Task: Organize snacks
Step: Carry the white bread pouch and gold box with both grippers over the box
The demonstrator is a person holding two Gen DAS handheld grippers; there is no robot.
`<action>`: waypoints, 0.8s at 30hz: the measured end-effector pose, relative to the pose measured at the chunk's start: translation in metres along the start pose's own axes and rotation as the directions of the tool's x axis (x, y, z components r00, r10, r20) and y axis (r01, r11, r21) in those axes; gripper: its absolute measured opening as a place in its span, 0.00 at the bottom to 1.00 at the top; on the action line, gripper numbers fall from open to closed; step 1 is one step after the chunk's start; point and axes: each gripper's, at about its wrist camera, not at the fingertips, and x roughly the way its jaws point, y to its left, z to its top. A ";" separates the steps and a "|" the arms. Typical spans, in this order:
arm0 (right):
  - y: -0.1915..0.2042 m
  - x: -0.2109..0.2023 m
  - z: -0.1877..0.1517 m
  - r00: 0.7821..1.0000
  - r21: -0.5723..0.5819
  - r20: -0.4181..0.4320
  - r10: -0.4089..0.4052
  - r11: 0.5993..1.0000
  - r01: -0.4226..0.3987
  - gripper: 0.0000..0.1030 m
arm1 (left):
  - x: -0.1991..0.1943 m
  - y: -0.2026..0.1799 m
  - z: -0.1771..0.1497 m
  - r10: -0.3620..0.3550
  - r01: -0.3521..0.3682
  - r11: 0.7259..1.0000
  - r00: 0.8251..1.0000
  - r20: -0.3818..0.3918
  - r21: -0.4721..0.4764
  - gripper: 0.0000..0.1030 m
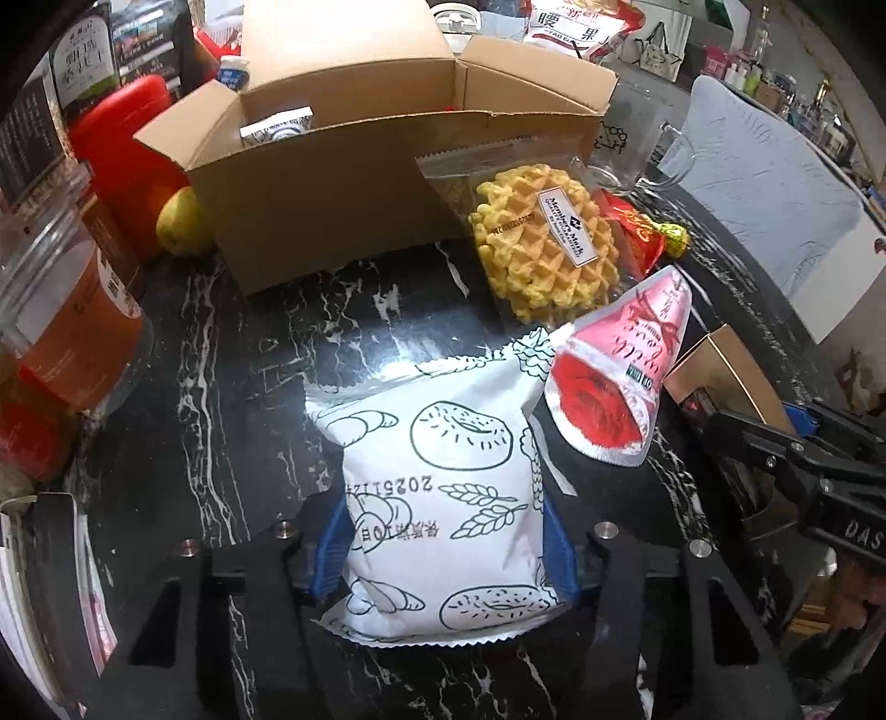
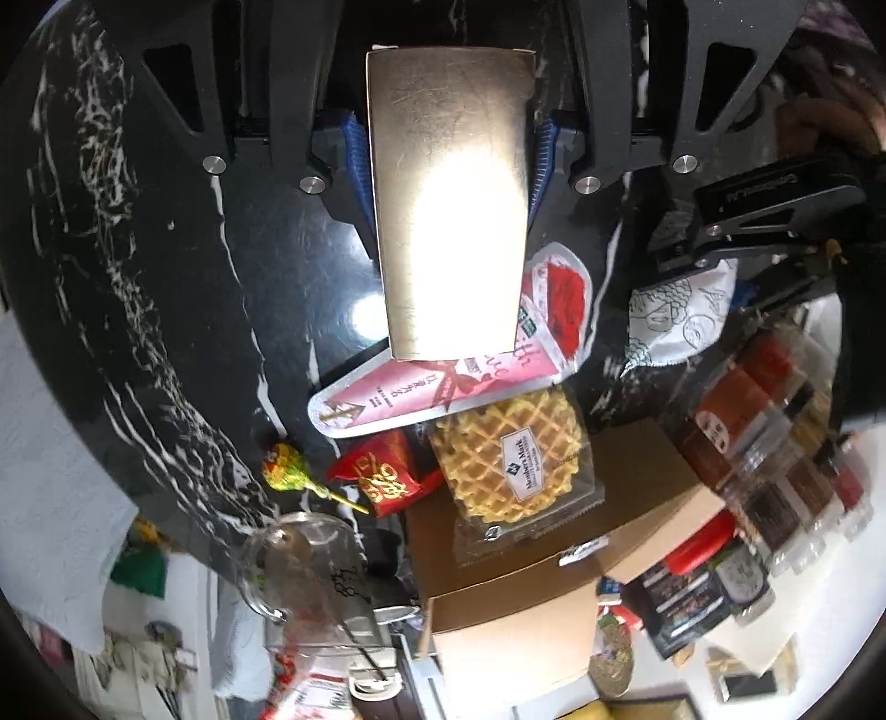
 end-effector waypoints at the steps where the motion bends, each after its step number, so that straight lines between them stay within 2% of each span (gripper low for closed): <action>1: -0.002 -0.001 0.000 1.000 0.015 0.000 0.010 1.000 -0.010 0.43 | -0.002 0.003 -0.001 -0.015 0.015 1.000 1.000 -0.005 -0.006 0.55; 3: -0.005 -0.004 -0.001 1.000 0.037 -0.002 0.027 0.999 -0.027 0.43 | -0.001 0.003 0.001 -0.041 0.041 0.999 0.999 -0.014 -0.019 0.55; 12: 0.008 -0.012 -0.001 0.996 0.022 0.016 0.092 0.995 -0.093 0.43 | -0.017 -0.001 0.006 -0.047 0.050 0.997 0.998 0.051 -0.065 0.54; 19: 0.027 -0.028 0.014 0.988 -0.048 0.064 0.142 0.989 -0.139 0.43 | -0.044 0.002 0.016 -0.032 0.044 0.995 0.991 0.128 -0.090 0.54; 24: 0.042 -0.038 0.033 0.980 -0.105 0.098 0.173 0.981 -0.163 0.43 | -0.068 0.003 0.033 -0.015 0.034 0.995 0.978 0.209 -0.089 0.54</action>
